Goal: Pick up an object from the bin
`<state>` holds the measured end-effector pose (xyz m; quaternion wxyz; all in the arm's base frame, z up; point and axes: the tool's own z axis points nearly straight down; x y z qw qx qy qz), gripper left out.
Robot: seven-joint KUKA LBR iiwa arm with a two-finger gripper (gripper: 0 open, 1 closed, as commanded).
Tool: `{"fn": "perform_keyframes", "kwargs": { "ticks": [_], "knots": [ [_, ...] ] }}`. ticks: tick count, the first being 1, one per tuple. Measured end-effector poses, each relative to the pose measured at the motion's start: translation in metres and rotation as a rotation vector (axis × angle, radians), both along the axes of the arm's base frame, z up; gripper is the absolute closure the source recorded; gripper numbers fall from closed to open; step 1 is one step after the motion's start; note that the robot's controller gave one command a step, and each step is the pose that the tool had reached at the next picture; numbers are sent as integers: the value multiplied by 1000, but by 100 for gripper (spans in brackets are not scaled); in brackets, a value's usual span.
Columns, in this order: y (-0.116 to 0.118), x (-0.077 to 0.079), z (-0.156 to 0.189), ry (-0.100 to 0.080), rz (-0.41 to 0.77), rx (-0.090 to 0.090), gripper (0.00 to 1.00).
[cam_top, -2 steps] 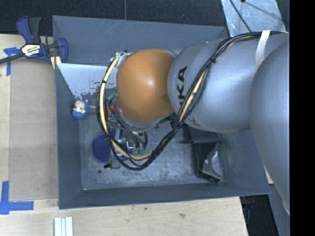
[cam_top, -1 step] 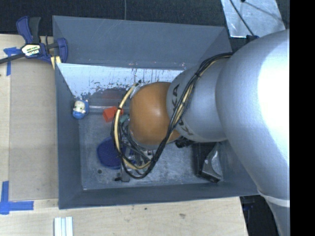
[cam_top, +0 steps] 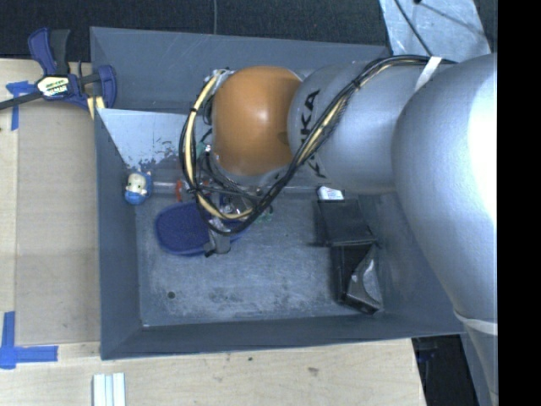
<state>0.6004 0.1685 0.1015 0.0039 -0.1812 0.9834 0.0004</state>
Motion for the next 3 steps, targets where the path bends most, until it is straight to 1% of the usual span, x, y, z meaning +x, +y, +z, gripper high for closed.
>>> {"fn": "perform_keyframes", "kwargs": {
  "ticks": [1,2,3],
  "knots": [
    [-24,6,20,0,-114,0,0],
    [-29,25,-29,2,-112,4,0],
    [-29,25,-26,3,-113,5,0]
  ]
}}
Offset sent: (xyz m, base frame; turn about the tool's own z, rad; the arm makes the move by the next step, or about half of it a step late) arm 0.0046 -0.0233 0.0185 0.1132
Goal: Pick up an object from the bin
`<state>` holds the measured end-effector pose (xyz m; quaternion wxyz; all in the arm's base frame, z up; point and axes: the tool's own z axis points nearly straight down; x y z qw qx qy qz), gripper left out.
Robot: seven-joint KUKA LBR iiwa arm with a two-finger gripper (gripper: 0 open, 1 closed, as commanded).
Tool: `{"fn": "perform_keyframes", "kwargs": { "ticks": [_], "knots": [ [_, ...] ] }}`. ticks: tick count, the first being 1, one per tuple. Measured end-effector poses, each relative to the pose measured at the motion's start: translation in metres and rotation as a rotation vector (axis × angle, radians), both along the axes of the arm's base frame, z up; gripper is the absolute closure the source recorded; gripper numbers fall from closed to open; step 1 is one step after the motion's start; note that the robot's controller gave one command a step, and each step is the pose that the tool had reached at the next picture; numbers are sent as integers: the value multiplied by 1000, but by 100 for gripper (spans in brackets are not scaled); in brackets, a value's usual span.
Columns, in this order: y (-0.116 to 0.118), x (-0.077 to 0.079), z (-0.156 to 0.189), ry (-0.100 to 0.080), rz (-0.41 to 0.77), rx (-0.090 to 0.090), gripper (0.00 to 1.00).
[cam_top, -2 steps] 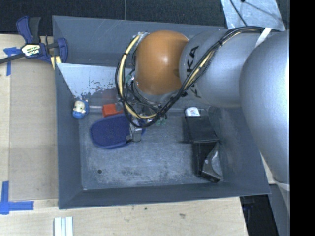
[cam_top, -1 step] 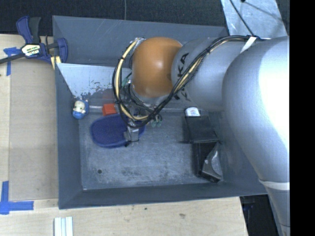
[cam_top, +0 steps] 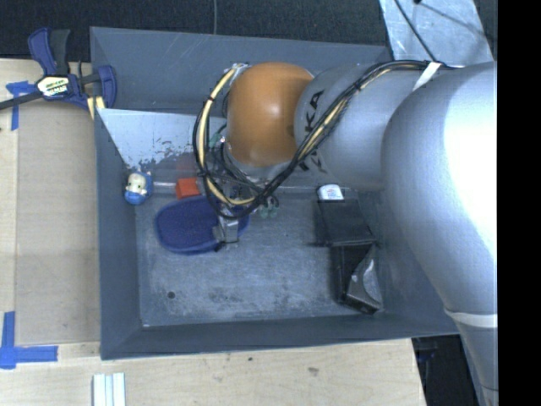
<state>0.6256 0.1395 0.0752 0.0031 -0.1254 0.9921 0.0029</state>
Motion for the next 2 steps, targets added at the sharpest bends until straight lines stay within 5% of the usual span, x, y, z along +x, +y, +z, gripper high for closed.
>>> {"fn": "perform_keyframes", "kwargs": {
  "ticks": [1,2],
  "knots": [
    [1,1,4,6,0,-1,100],
    [0,3,48,-1,0,-5,100]
  ]
}}
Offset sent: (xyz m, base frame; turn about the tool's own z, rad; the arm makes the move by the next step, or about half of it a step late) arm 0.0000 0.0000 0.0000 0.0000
